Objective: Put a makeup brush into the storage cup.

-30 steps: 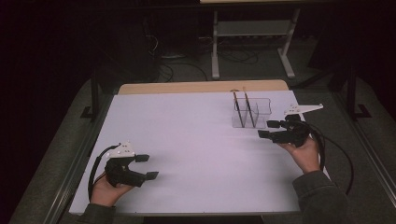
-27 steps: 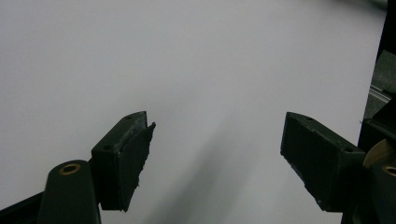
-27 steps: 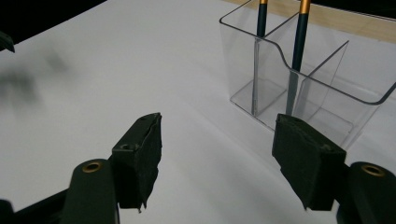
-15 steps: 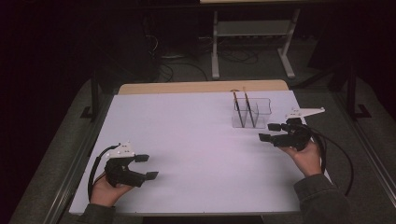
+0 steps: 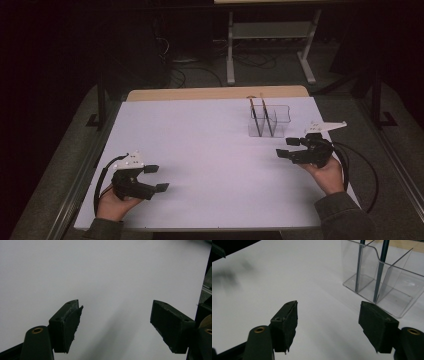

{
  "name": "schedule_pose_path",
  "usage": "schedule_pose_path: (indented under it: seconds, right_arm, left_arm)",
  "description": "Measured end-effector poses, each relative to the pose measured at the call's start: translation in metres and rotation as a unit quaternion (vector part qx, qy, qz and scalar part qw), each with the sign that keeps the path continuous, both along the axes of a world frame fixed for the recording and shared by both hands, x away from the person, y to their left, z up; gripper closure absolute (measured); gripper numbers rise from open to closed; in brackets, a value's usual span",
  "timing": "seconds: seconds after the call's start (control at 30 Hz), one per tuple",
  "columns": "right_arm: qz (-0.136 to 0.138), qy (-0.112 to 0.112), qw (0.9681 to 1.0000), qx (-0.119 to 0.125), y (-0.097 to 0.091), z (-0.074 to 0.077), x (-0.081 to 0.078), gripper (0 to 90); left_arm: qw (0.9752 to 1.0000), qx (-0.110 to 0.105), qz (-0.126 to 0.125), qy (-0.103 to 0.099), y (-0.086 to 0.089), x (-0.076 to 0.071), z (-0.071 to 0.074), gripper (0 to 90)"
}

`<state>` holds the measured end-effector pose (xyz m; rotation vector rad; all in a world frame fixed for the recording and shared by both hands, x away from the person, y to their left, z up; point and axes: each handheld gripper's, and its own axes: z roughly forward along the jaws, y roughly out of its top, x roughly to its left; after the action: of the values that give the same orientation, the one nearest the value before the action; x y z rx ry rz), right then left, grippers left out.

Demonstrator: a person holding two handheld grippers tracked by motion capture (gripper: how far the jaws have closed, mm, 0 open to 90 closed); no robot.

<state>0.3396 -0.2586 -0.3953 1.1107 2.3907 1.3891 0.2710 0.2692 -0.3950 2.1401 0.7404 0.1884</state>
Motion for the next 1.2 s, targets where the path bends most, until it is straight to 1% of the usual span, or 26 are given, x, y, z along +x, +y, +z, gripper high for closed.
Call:
schedule_pose_path:
  seconds: [0.1,0.2,0.23,0.33,0.4,0.5,0.53,0.6,0.67,0.7,0.8,0.87,1.07,1.2]
  right_arm:
    - [0.000,0.004,1.0000,0.003,0.001,-0.002,-0.003,29.3]
    - [0.003,-0.002,1.0000,-0.002,0.002,-0.003,-0.005,29.0]
    - [0.002,-0.001,1.0000,-0.001,0.002,-0.004,-0.006,29.0]
    - [0.004,-0.001,1.0000,-0.001,0.002,-0.005,-0.008,28.5]
    - [0.004,0.000,1.0000,0.001,0.002,-0.006,-0.011,28.2]
    - [0.004,0.004,1.0000,-0.002,0.003,-0.008,-0.014,27.6]
    - [0.006,0.000,1.0000,-0.003,0.003,-0.009,-0.015,27.6]
    - [0.007,0.002,1.0000,0.000,0.003,-0.010,-0.017,27.1]
    - [0.008,0.001,1.0000,-0.003,0.003,-0.012,-0.019,26.9]
    - [0.006,0.005,1.0000,0.000,0.004,-0.012,-0.020,26.7]
    - [0.010,0.003,0.9999,0.001,0.004,-0.014,-0.022,26.5]
    - [0.012,0.007,0.9999,0.002,0.005,-0.014,-0.023,26.3]
    - [0.015,-0.001,0.9999,0.008,0.007,-0.012,-0.030,25.7]
    - [0.016,0.002,0.9998,0.008,0.009,-0.014,-0.031,25.0]
  left_arm:
    - [1.0000,0.003,0.001,-0.001,0.000,0.000,0.000,22.2]
    - [1.0000,0.002,0.004,-0.001,0.001,0.000,-0.001,21.8]
    - [1.0000,-0.001,0.008,0.000,0.001,0.000,-0.001,21.8]
    - [1.0000,0.001,0.008,-0.005,0.003,0.000,0.001,21.6]
    - [0.9999,0.000,0.011,-0.006,0.003,-0.001,0.001,21.5]
    - [0.9999,0.000,0.013,-0.006,0.003,-0.001,0.001,21.2]
    - [0.9999,0.000,0.013,-0.006,0.003,-0.001,0.001,21.3]
    - [0.9999,0.000,0.014,-0.008,0.003,-0.001,0.000,20.9]
    - [0.9998,0.000,0.016,-0.008,0.004,-0.001,0.001,20.8]
    - [0.9998,0.000,0.016,-0.008,0.005,-0.001,0.001,20.7]
    - [0.9998,-0.003,0.018,-0.007,0.004,-0.001,0.000,20.5]
    - [0.9998,-0.003,0.019,-0.007,0.004,-0.002,0.000,20.4]
    - [0.9998,-0.005,0.019,-0.007,0.005,-0.003,0.000,20.2]
    - [0.9998,-0.002,0.016,-0.008,0.004,-0.004,0.000,19.9]
